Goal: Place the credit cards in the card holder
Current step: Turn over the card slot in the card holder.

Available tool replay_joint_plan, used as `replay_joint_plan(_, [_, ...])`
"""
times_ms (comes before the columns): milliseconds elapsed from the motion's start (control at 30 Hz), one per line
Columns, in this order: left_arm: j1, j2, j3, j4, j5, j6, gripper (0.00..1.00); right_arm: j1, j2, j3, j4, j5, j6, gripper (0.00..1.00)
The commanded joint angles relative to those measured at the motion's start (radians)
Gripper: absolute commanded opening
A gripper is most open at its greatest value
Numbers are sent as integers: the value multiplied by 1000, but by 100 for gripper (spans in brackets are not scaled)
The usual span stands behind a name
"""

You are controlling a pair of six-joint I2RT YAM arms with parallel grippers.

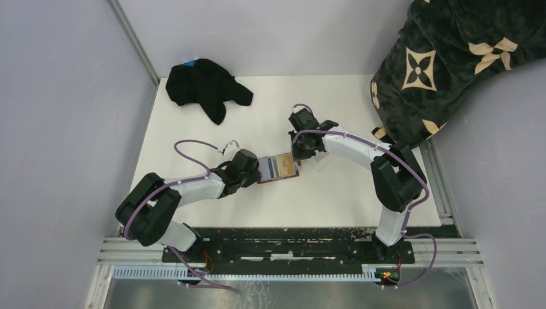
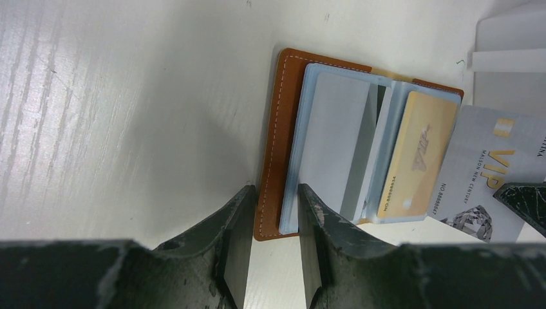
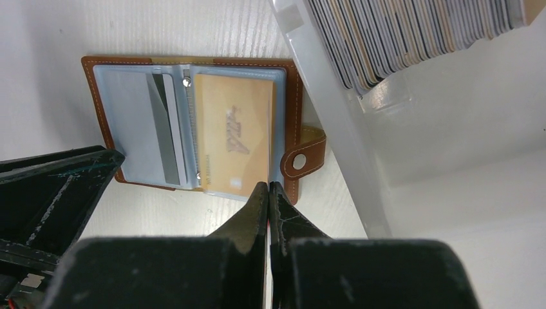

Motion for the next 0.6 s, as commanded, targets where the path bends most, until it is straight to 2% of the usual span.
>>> replay_joint_plan(0, [-9,95,-86,-245,37,-1,41,-4,-18,-3,44,-29,21,1])
replay_joint_plan(167, [-9,93,-92,-243,39,0,40,-15,-19,-35,69,-53,39,1])
replay_joint_plan(567, [-9,102,-87,-242,38,7,41,-26,-51,-19,37,13,-3,1])
